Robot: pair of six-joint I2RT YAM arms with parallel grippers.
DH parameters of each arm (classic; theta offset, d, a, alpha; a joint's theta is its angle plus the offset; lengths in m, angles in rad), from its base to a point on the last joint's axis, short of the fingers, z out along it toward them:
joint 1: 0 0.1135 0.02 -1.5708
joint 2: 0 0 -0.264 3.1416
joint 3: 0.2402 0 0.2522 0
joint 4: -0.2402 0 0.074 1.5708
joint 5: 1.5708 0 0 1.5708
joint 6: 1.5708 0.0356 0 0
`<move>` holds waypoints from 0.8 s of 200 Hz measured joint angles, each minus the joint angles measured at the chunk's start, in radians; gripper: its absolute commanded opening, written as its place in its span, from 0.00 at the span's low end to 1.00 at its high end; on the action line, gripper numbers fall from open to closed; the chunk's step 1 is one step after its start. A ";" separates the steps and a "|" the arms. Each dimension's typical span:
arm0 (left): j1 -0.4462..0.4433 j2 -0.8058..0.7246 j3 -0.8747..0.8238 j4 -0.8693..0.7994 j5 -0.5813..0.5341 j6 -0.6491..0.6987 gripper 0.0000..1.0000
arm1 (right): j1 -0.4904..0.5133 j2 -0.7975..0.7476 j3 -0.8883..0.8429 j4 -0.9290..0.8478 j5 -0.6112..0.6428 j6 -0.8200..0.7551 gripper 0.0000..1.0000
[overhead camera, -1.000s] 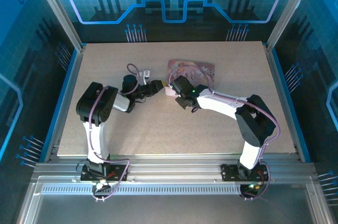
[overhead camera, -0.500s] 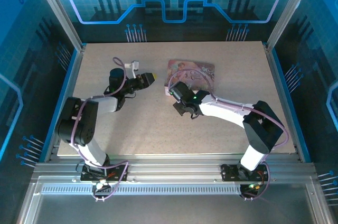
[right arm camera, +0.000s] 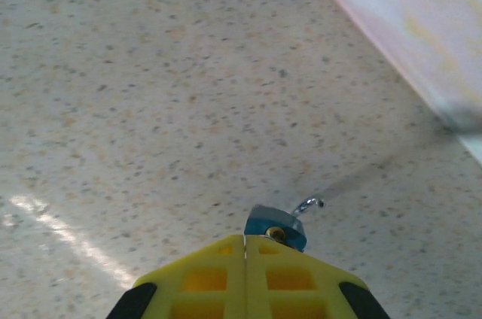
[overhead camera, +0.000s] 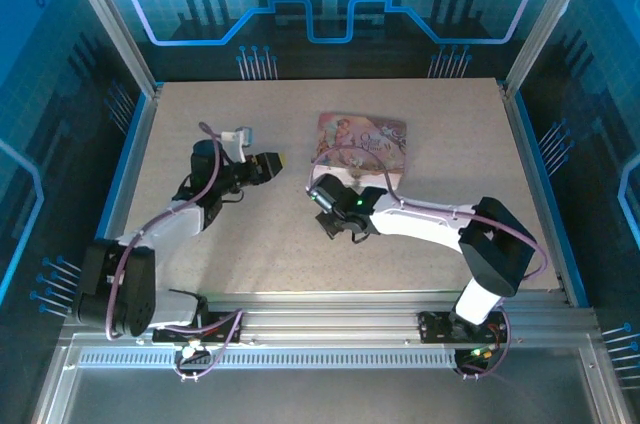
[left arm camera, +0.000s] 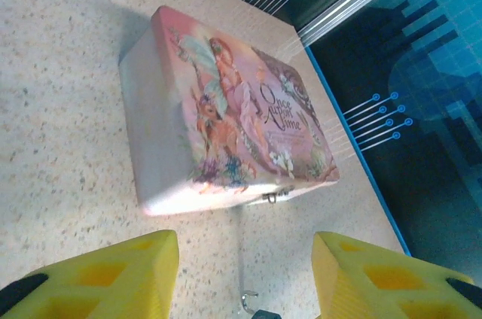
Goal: Unlock the padlock with the key
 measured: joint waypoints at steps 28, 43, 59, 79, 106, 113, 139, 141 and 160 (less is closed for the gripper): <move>0.000 -0.052 -0.020 -0.082 -0.021 0.020 0.51 | 0.051 0.034 0.002 0.012 -0.017 0.051 0.02; 0.000 -0.078 -0.026 -0.118 -0.035 0.029 0.51 | 0.080 0.061 0.012 0.015 -0.022 0.076 0.03; 0.000 -0.099 -0.033 -0.150 -0.043 0.039 0.51 | 0.107 0.089 0.027 0.019 -0.026 0.106 0.04; 0.000 -0.120 -0.044 -0.183 -0.051 0.040 0.51 | 0.132 0.101 0.028 0.024 -0.027 0.145 0.12; 0.000 -0.137 -0.056 -0.229 -0.057 0.043 0.52 | 0.149 0.101 0.021 0.030 -0.029 0.202 0.30; 0.000 -0.142 -0.060 -0.238 -0.060 0.044 0.52 | 0.153 0.101 0.013 0.032 -0.029 0.218 0.37; 0.000 -0.163 -0.065 -0.275 -0.069 0.047 0.52 | 0.168 0.097 -0.017 0.016 -0.013 0.252 0.60; 0.000 -0.166 -0.065 -0.278 -0.071 0.048 0.52 | 0.169 0.096 -0.018 0.013 -0.011 0.260 0.61; 0.000 -0.186 -0.065 -0.304 -0.082 0.063 0.53 | 0.172 0.066 -0.021 -0.024 0.011 0.265 0.75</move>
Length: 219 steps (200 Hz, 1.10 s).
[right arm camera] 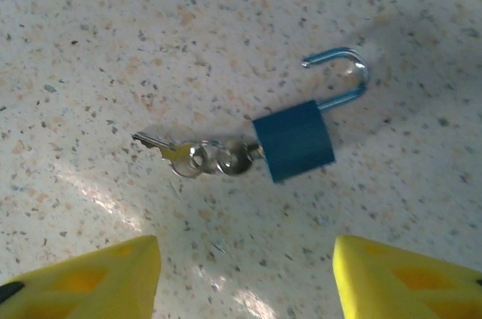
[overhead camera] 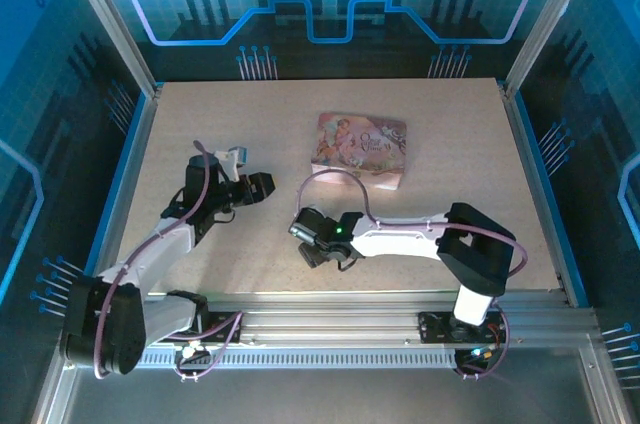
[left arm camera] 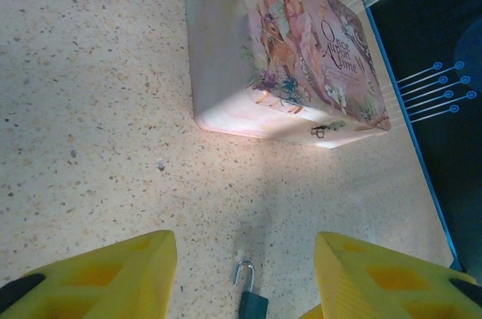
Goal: Unlock the padlock with the key
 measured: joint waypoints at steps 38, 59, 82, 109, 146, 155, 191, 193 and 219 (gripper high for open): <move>0.002 -0.031 0.017 -0.102 -0.050 0.051 0.64 | -0.008 -0.158 0.013 -0.090 0.110 -0.026 1.00; 0.010 -0.034 0.072 -0.182 -0.091 0.098 0.74 | -0.054 -0.274 0.024 -0.128 0.179 -0.064 1.00; 0.024 -0.037 0.148 -0.244 -0.149 0.159 0.85 | -0.179 -0.406 0.022 -0.152 0.263 -0.104 1.00; 0.051 -0.051 0.190 -0.275 -0.232 0.206 0.99 | -0.384 -0.570 -0.029 -0.119 0.298 -0.163 1.00; 0.074 -0.100 0.173 -0.257 -0.409 0.264 0.99 | -0.694 -0.721 -0.194 0.029 0.260 -0.196 1.00; 0.082 -0.126 0.146 -0.234 -0.459 0.276 0.99 | -0.766 -0.731 -0.250 0.077 0.240 -0.196 1.00; 0.104 -0.199 0.002 -0.129 -0.583 0.351 0.99 | -0.971 -0.766 -0.541 0.315 0.152 -0.215 1.00; 0.104 -0.201 -0.009 -0.119 -0.584 0.355 0.99 | -0.975 -0.767 -0.552 0.326 0.150 -0.218 1.00; 0.104 -0.204 -0.136 0.005 -0.600 0.402 0.99 | -1.017 -0.739 -0.647 0.478 0.075 -0.272 1.00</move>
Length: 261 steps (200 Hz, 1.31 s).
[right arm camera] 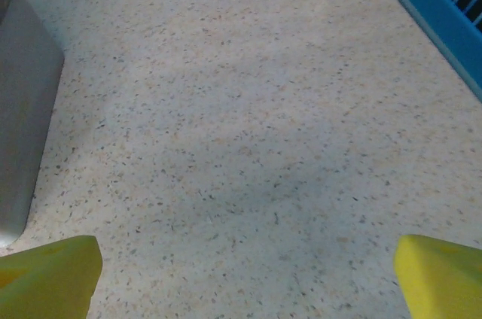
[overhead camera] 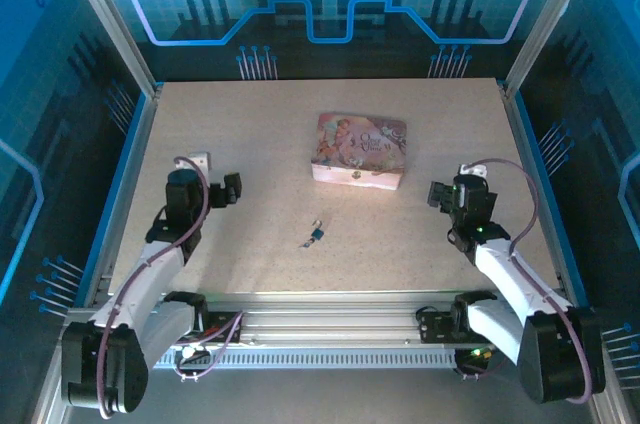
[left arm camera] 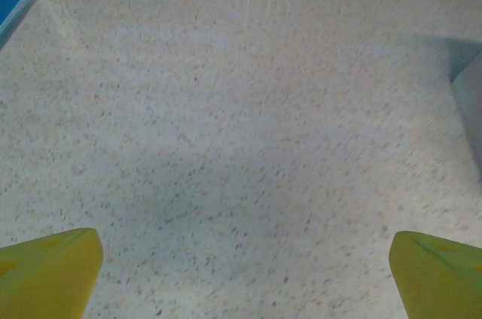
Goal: Unlock the padlock with the key
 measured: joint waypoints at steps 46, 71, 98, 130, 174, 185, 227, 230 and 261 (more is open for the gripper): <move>0.000 0.111 -0.116 0.263 -0.006 0.027 0.99 | -0.021 0.130 -0.047 0.325 -0.076 -0.051 1.00; 0.000 0.218 -0.160 0.440 -0.006 0.026 0.99 | -0.021 0.190 -0.069 0.447 -0.089 -0.093 1.00; 0.000 0.306 -0.180 0.590 -0.006 0.027 0.99 | -0.021 0.240 -0.100 0.587 -0.112 -0.138 1.00; 0.000 0.403 -0.180 0.758 -0.005 0.038 0.99 | -0.021 0.317 -0.103 0.686 -0.142 -0.167 1.00; 0.001 0.639 -0.195 1.016 0.010 0.045 0.99 | -0.021 0.438 -0.101 0.766 -0.188 -0.194 1.00; 0.001 0.646 -0.206 1.029 0.009 0.045 0.99 | -0.021 0.472 -0.085 0.770 -0.199 -0.200 1.00; 0.001 0.644 -0.123 0.949 0.026 0.046 0.99 | -0.020 0.498 -0.024 0.749 -0.214 -0.217 1.00; 0.002 0.644 -0.112 0.938 0.030 0.045 0.99 | -0.020 0.498 -0.024 0.749 -0.214 -0.219 1.00; 0.016 0.636 -0.057 0.884 0.048 0.045 0.99 | -0.020 0.498 -0.022 0.748 -0.217 -0.223 1.00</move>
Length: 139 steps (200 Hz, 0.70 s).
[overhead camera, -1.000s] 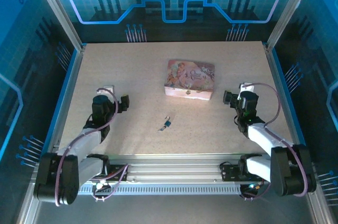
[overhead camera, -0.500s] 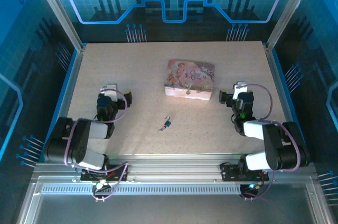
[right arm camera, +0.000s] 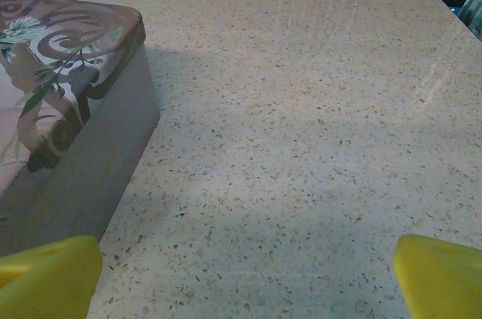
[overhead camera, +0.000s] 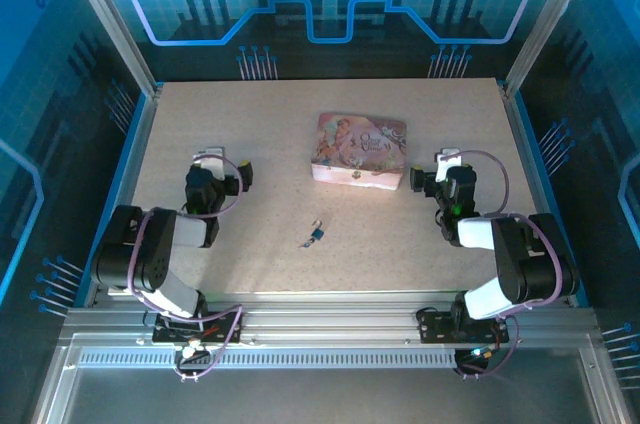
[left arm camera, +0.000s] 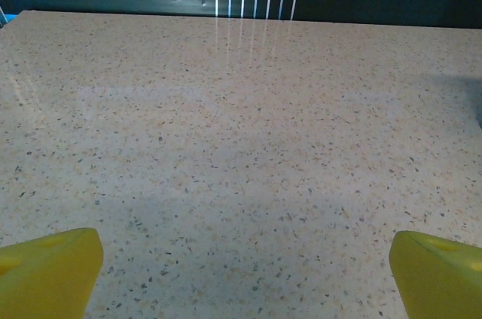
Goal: Unlock the padlock with the key
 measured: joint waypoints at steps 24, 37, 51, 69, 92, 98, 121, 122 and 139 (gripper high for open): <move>0.001 0.000 0.000 -0.030 0.006 0.000 0.99 | 0.000 0.000 0.000 0.000 0.000 0.000 1.00; 0.001 0.000 0.000 -0.037 0.007 0.000 0.99 | 0.000 0.000 0.000 0.000 0.000 -0.001 1.00; 0.001 0.000 0.000 -0.044 0.007 0.000 0.99 | 0.000 0.000 0.000 0.000 0.000 -0.003 1.00; 0.001 0.000 0.000 -0.050 0.007 0.000 0.99 | 0.000 0.000 0.000 0.000 0.000 -0.003 1.00; 0.001 0.000 0.000 -0.051 0.007 0.000 0.99 | 0.000 0.000 0.000 0.000 0.000 -0.003 1.00; 0.001 0.000 0.000 -0.051 0.007 0.000 0.99 | 0.000 0.000 0.000 0.000 0.000 -0.003 1.00; 0.001 0.000 0.000 -0.051 0.007 0.000 0.99 | 0.000 0.000 0.000 0.000 0.000 -0.003 1.00; 0.001 0.000 0.000 -0.051 0.007 0.000 0.99 | 0.000 0.000 0.000 0.000 0.000 -0.003 1.00; 0.001 0.000 0.000 -0.051 0.007 0.000 0.99 | 0.000 0.000 0.000 0.000 0.000 -0.003 1.00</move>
